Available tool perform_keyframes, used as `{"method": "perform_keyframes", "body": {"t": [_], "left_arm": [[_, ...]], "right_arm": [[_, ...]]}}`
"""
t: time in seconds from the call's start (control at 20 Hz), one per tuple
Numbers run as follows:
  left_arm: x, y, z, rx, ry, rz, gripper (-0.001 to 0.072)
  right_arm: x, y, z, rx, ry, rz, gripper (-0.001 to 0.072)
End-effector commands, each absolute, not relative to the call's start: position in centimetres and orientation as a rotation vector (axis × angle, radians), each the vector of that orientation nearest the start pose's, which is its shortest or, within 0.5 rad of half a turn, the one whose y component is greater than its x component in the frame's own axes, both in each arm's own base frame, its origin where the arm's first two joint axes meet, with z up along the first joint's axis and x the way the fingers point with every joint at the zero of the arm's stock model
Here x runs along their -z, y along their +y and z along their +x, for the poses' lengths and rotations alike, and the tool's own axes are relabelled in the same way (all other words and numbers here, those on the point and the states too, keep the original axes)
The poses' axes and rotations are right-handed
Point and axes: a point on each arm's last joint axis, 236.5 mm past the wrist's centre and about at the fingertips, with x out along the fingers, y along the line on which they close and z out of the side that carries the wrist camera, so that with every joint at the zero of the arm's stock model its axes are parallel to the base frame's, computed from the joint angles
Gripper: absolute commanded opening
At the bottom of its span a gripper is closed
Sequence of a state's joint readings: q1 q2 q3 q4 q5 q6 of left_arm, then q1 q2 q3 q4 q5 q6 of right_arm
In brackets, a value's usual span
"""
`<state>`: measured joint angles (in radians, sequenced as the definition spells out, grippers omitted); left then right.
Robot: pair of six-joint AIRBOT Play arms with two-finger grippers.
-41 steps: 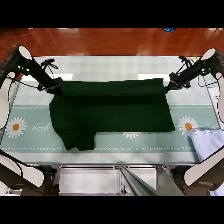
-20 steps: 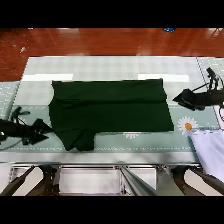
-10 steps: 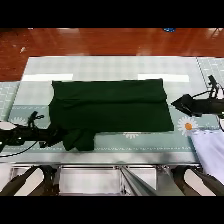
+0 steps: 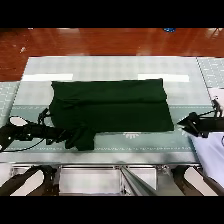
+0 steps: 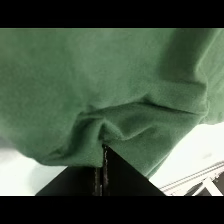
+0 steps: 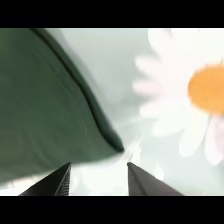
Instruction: Fold the shirts.
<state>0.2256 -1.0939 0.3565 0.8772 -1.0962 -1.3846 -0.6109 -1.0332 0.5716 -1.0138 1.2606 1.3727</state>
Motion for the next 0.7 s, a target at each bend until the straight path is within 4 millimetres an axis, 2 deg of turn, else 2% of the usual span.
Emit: {"method": "perform_keyframes", "body": {"t": [0.0,0.15,0.4,0.55,0.65], "left_arm": [[11.6,-9.5,19.3,0.150,1.605,-0.828,0.0021],[11.5,-9.7,19.1,0.156,1.614,-0.831,0.0021],[11.3,-9.7,19.3,0.161,1.611,-0.828,0.0021],[10.1,-9.2,21.3,0.181,1.563,-0.804,0.0021],[8.3,-8.6,23.7,0.198,1.505,-0.789,0.0021]], "right_arm": [[8.3,0.7,21.8,0.014,1.488,0.902,0.0408],[10.0,1.9,22.4,-0.003,1.530,0.909,0.0408],[11.4,2.6,26.4,0.000,1.466,0.951,0.0399],[10.0,3.1,29.0,-0.055,1.415,0.908,0.0273],[8.5,3.0,30.4,-0.130,1.381,0.839,0.0024]]}}
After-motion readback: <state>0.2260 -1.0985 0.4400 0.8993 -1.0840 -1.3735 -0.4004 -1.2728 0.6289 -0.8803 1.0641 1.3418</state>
